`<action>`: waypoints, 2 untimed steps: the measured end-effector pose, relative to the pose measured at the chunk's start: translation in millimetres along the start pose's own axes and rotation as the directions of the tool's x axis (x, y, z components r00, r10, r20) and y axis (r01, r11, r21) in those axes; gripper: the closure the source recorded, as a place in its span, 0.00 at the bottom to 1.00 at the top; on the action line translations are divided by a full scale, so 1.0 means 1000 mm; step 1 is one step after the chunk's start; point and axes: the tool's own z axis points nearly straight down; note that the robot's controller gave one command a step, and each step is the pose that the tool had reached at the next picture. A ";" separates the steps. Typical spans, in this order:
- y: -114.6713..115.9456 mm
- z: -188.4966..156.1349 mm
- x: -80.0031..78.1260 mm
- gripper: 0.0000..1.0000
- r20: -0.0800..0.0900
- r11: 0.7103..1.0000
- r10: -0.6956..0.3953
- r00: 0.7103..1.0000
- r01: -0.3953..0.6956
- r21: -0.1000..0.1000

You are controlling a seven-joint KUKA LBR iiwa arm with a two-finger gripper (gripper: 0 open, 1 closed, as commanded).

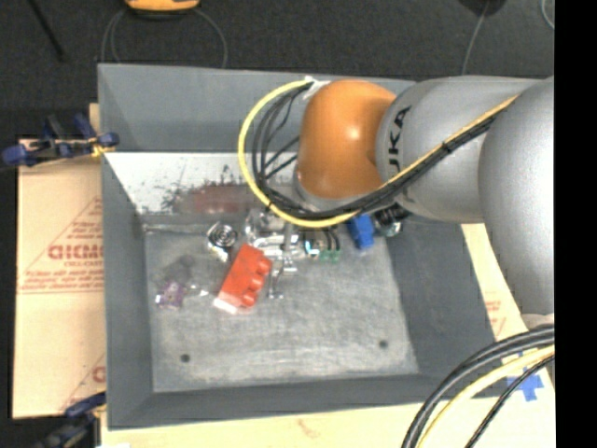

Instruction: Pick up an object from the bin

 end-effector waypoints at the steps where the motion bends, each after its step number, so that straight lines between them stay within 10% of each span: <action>1: 0.016 0.053 -0.007 0.00 0.014 0.924 -0.383 0.924 0.383 0.004; 2: 0.022 0.045 -0.025 0.00 0.010 0.890 -0.455 0.890 0.455 0.006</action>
Offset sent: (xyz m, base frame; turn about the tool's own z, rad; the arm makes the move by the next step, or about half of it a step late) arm 0.0056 0.0215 -0.0766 -0.4506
